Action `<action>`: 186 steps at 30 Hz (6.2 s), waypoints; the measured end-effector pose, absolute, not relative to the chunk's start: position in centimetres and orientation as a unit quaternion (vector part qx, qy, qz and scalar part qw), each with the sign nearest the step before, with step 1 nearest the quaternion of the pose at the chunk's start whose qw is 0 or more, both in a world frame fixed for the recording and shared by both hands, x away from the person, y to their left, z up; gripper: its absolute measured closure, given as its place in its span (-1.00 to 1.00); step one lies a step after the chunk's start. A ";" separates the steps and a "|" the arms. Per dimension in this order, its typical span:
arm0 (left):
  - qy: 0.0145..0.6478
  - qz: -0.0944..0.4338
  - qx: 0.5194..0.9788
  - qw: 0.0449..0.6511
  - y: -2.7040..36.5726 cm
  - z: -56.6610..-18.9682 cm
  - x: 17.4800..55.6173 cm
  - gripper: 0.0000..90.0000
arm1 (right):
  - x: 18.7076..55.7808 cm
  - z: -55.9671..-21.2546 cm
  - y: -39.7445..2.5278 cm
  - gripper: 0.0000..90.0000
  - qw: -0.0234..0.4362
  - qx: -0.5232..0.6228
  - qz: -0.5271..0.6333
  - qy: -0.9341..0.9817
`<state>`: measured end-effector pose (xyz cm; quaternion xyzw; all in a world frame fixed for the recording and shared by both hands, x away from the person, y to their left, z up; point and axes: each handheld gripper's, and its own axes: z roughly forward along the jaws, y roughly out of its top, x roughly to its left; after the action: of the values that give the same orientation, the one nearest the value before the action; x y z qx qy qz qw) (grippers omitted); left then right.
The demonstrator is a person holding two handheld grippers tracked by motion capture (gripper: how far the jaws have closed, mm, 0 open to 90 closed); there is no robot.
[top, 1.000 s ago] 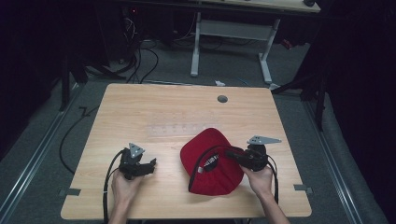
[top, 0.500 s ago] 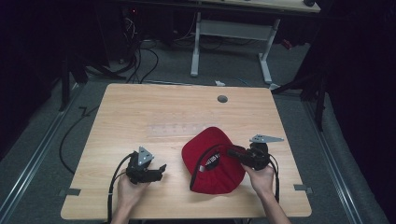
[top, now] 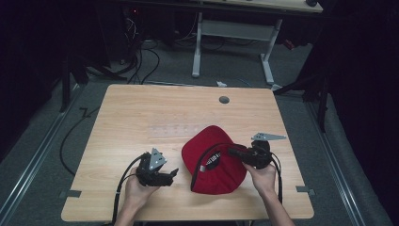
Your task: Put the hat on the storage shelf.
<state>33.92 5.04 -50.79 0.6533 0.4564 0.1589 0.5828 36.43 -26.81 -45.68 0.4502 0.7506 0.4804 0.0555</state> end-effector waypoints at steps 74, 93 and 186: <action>0.379 0.196 0.690 0.585 2.6 -49.7 33.1 -0.18 | 37.2 -44.5 -24.4 0.83 -0.017 0.450 0.464 0.763; 0.365 0.168 0.708 0.581 2.2 -49.1 32.7 0.27 | 37.2 -44.6 -23.5 0.83 -0.040 0.435 0.466 0.769; 0.446 0.105 0.611 0.646 7.8 -44.1 35.0 0.89 | 37.4 -53.1 -27.6 -0.21 0.226 0.506 0.323 0.767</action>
<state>34.99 7.84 -44.09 0.6107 0.4459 0.1054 0.6459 37.42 -27.62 -53.11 0.5060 0.7669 0.3235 0.2262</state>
